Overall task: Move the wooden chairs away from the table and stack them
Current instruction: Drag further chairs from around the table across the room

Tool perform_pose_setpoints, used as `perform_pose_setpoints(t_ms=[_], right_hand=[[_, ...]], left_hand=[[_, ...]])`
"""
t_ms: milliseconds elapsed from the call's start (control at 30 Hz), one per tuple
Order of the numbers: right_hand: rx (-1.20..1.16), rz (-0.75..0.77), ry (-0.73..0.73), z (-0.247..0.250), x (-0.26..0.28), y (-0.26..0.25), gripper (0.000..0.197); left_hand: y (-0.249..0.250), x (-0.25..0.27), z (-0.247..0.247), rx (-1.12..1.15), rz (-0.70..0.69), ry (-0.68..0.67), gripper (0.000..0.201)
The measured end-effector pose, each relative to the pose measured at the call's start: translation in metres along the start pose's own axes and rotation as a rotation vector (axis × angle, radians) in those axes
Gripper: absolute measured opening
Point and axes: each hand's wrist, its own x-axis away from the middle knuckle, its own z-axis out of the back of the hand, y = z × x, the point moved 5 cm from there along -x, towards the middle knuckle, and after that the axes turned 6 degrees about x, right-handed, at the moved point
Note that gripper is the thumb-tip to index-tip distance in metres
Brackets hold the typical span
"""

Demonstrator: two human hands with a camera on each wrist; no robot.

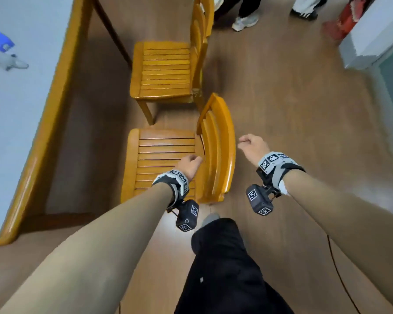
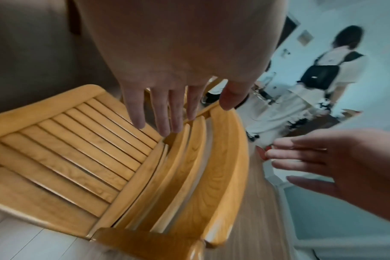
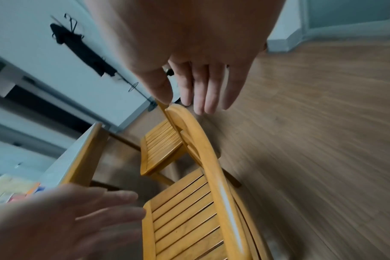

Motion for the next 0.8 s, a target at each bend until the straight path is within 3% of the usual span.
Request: perform_pose_setpoints(t_ms=[300,533,733,800], right_hand=[[0.373,0.394,-0.115,-0.007,-0.154,-0.054,0.038],[0.695,0.719,-0.18,-0.011,-0.209,-0.083,0.044],[1.146,1.17,-0.399,-0.044,-0.219,-0.099,0.041],[1.24,1.312,-0.435,-0.052,-0.215,-0.095,0.043]], left_hand=[[0.007,-0.074,-0.03,0.293,0.262,0.177,0.051],[0.005,-0.067,-0.071,0.418,0.463,0.226,0.053],[0.004,-0.041,-0.103,0.635,0.653,0.418,0.045],[0.015,-0.038,-0.123,0.613,0.704,0.459,0.05]])
